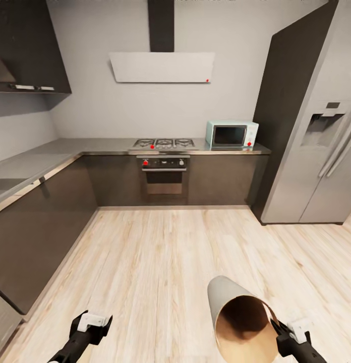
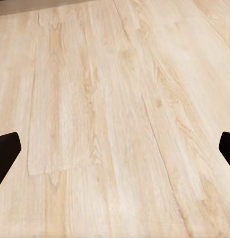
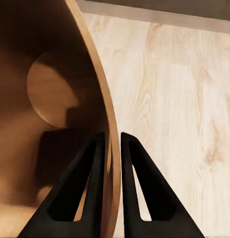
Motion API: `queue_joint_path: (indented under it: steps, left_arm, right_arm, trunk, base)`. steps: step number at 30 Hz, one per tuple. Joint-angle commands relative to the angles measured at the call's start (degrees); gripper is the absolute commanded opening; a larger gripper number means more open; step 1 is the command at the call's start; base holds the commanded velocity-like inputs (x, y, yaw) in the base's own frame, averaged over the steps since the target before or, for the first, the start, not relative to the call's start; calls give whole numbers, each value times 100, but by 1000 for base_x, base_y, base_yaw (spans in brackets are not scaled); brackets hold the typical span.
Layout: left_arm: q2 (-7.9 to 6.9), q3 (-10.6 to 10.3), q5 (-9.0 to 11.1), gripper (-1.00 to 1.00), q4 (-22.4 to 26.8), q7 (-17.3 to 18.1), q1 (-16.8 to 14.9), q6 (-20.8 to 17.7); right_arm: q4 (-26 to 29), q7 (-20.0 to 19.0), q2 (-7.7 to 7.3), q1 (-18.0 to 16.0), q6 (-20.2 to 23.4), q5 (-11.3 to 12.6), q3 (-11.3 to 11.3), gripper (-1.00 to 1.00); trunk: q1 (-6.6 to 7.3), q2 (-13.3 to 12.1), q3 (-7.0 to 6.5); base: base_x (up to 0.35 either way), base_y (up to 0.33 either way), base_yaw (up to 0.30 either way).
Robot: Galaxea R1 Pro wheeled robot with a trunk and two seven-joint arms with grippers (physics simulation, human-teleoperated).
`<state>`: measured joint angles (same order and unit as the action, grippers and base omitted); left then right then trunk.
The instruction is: Put the three can of soda from the living room inside the tash can in the kitchen.
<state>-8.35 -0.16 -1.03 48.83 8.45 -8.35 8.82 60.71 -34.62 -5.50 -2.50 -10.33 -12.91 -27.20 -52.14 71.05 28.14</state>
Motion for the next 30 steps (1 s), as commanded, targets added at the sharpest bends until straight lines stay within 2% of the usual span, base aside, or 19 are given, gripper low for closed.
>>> queue_joint_path:
  steps: [1, 21, 30]
  left_arm:
    - [0, -2, -1, 100, -3, 1, 0, 1]
    - [0, -9, -7, 100, -14, -1, 0, 5]
    - [0, -10, -3, 100, -14, -1, 0, 10]
  right_arm:
    - [-6, -47, 1, 1, 9, -20, 0, -100]
    - [-24, -62, -2, -3, 16, -7, -58, -100]
    - [-24, -65, -1, -5, 55, 14, -49, -100]
  trunk:
    - [0, 0, -4]
    - [0, 0, -123]
    - [0, 0, -136]
  base:
    - [0, 0, -93]
    - [0, 0, -195]
    - [0, 0, -243]
